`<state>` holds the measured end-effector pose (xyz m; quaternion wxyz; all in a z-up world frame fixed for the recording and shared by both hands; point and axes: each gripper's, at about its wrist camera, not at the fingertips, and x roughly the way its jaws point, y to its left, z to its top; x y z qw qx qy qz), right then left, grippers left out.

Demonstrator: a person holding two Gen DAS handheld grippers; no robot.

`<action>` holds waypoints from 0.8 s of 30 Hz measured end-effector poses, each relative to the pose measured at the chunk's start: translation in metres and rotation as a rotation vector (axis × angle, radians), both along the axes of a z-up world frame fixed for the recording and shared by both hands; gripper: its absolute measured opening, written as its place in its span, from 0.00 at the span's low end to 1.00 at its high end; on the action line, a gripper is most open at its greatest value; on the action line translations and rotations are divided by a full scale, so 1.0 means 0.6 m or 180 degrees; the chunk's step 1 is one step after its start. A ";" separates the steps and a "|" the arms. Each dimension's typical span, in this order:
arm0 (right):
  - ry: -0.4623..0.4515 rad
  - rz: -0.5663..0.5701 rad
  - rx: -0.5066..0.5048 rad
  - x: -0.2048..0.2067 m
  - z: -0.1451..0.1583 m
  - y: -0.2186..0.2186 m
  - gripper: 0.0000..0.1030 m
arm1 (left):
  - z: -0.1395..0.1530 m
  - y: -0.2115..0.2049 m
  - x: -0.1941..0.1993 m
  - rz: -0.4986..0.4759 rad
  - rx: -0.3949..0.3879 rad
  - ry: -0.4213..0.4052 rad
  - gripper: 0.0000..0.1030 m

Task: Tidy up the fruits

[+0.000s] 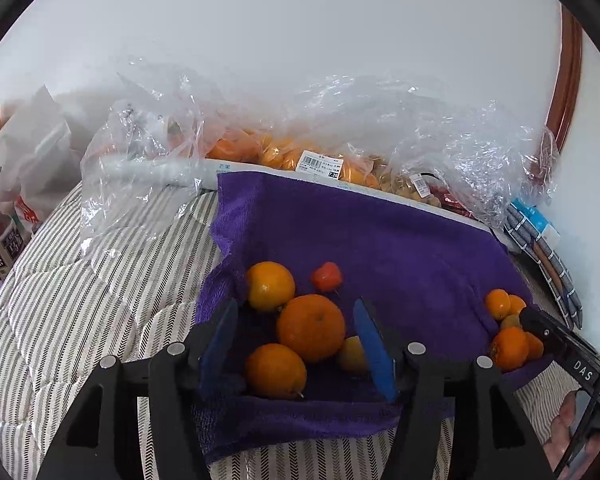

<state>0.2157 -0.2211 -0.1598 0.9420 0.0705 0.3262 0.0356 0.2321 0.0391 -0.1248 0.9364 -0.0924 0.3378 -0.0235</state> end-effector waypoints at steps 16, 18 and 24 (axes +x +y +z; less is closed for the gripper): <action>-0.0056 -0.0152 -0.0272 -0.158 0.143 0.026 0.65 | 0.137 -0.021 -0.167 -0.0084 0.0312 -0.0189 0.74; -0.0069 -0.0153 -0.0270 -0.199 0.165 0.023 0.65 | 0.156 -0.023 -0.192 -0.0087 0.0311 -0.0191 0.75; -0.0052 -0.0205 -0.0251 -0.292 0.206 0.010 0.66 | 0.193 -0.051 -0.268 -0.0066 0.0505 -0.0275 0.83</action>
